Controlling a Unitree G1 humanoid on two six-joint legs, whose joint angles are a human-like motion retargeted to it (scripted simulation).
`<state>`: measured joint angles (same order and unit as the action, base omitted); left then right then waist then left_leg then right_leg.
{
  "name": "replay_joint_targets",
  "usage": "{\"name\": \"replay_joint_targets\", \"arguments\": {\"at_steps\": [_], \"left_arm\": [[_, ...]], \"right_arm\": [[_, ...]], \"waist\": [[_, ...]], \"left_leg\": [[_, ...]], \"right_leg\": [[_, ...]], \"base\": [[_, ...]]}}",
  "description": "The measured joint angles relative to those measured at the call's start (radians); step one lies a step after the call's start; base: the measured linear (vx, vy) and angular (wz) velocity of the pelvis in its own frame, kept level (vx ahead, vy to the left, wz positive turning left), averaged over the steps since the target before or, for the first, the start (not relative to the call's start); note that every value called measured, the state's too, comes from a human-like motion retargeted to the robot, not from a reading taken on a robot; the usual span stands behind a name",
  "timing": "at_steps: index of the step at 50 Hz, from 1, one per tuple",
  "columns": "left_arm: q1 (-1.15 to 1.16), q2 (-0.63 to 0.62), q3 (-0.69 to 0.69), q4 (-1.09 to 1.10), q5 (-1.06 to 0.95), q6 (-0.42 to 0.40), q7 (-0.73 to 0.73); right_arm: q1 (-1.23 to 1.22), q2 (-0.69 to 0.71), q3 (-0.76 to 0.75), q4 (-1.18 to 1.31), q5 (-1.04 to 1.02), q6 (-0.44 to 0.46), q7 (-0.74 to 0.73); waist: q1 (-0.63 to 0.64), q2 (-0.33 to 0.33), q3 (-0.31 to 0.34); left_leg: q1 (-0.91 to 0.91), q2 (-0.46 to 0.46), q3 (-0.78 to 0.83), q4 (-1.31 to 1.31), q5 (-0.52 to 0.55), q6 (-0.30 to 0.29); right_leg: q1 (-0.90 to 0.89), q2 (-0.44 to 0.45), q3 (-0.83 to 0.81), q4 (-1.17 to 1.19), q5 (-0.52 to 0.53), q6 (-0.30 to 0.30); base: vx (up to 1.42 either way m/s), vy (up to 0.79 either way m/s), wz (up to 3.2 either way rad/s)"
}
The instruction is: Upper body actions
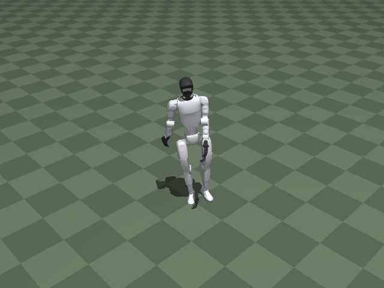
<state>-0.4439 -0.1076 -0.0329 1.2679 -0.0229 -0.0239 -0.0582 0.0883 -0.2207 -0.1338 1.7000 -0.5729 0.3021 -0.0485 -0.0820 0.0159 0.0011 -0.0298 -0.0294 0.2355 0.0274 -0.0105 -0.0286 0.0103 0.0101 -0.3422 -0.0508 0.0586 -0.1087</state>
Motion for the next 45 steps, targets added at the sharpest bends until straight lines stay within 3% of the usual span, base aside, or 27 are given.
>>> {"name": "replay_joint_targets", "arguments": {"at_steps": [6,10,15,18,23,27,30,32,33,35,36,38,45], "left_arm": [[0.183,0.066,0.127,0.395,0.028,0.114,0.071],[0.445,0.117,0.221,0.432,-0.012,0.258,0.088],[0.725,0.158,0.287,0.432,0.033,0.27,-0.042],[0.824,0.171,0.308,0.432,0.095,0.28,-0.05],[0.849,0.177,0.294,0.432,0.099,0.331,-0.047],[0.726,0.169,0.243,0.432,0.086,0.31,-0.039],[0.57,0.153,0.186,0.432,0.057,0.278,0.013],[0.441,0.14,0.162,0.432,0.042,0.254,0.045],[0.381,0.136,0.142,0.432,0.035,0.24,0.056],[0.25,0.116,0.093,0.43,0.018,0.215,0.059],[0.207,0.105,0.104,0.395,0.021,0.217,0.056],[0.124,0.077,0.101,0.328,0.005,0.2,0.042],[-0.037,0.016,0.074,0.111,-0.045,0.076,0.071]], "right_arm": [[-0.235,0.109,0.177,-0.275,-0.159,-0.135,0.261],[-0.38,0.205,0.272,-0.479,-0.1,-0.21,0.36],[-0.494,0.279,0.388,-0.679,0.028,-0.286,0.46],[-0.51,0.28,0.431,-0.774,0.024,-0.359,0.496],[-0.443,0.231,0.469,-0.81,-0.127,-0.484,0.402],[-0.342,0.179,0.436,-0.644,-0.285,-0.426,0.221],[-0.271,0.147,0.342,-0.393,-0.361,-0.278,0.105],[-0.249,0.117,0.246,-0.187,-0.348,-0.131,0.065],[-0.226,0.094,0.199,-0.105,-0.317,-0.061,0.065],[-0.167,0.043,0.103,0.0,-0.207,0.048,0.069],[-0.118,0.024,0.074,0.0,-0.145,0.077,0.072],[-0.027,-0.006,-0.014,0.0,-0.032,0.088,0.052],[0.154,-0.053,-0.248,-0.02,0.098,-0.061,0.002]], "waist": [[0.005,0.011,0.01],[-0.01,0.019,0.026],[-0.007,0.024,0.034],[-0.007,0.022,0.045],[-0.021,0.01,0.049],[-0.024,0.003,0.033],[-0.025,0.0,0.022],[0.192,-0.004,0.03],[0.206,-0.007,0.028],[-0.032,-0.021,0.011],[0.014,-0.016,0.013],[0.034,-0.017,0.012],[0.018,-0.02,-0.018]], "left_leg": [[0.034,-0.001,0.028,-0.007,-0.007,0.0],[0.051,0.006,0.061,-0.015,-0.015,-0.005],[0.061,0.022,0.117,-0.021,-0.025,-0.014],[0.063,0.028,0.133,-0.021,-0.028,-0.017],[0.056,0.029,0.126,-0.022,-0.024,-0.017],[0.041,0.028,0.113,-0.023,-0.017,-0.015],[0.031,0.025,0.09,-0.021,-0.012,-0.012],[0.047,0.014,0.29,-0.059,0.002,0.027],[0.042,0.016,0.292,-0.054,0.005,0.028],[0.007,0.034,0.01,0.011,-0.014,-0.039],[0.018,0.02,0.054,-0.012,-0.008,-0.012],[0.018,0.012,0.061,-0.02,-0.004,-0.002],[0.009,0.016,0.068,-0.016,-0.011,-0.007]], "right_leg": [[-0.005,0.004,0.042,0.016,0.01,-0.009],[-0.024,0.011,0.081,0.026,0.023,-0.015],[-0.06,0.023,0.142,0.039,0.042,-0.018],[-0.069,0.028,0.158,0.043,0.047,-0.019],[-0.07,0.028,0.153,0.04,0.045,-0.02],[-0.069,0.026,0.133,0.031,0.039,-0.019],[-0.058,0.024,0.11,0.024,0.032,-0.018],[-0.071,0.077,0.299,0.042,0.05,-0.03],[-0.066,0.075,0.3,0.042,0.047,-0.03],[-0.029,-0.006,0.039,0.012,0.013,-0.008],[-0.03,0.014,0.076,0.013,0.015,-0.012],[-0.026,0.02,0.08,0.01,0.011,-0.013],[-0.022,0.015,0.059,0.001,0.001,-0.008]], "base": [[0.03,-0.01,-0.21],[0.06,0.0,-0.44],[0.02,0.04,-0.56],[-0.02,0.01,-0.22],[0.0,0.0,0.0],[-0.01,-0.01,0.1],[-0.02,-0.01,-0.32],[-0.02,-0.01,-3.24],[-0.01,0.0,0.5],[-0.02,0.0,4.29],[-0.01,0.0,1.72],[0.0,0.0,-0.4],[0.03,0.0,-0.05]]}}
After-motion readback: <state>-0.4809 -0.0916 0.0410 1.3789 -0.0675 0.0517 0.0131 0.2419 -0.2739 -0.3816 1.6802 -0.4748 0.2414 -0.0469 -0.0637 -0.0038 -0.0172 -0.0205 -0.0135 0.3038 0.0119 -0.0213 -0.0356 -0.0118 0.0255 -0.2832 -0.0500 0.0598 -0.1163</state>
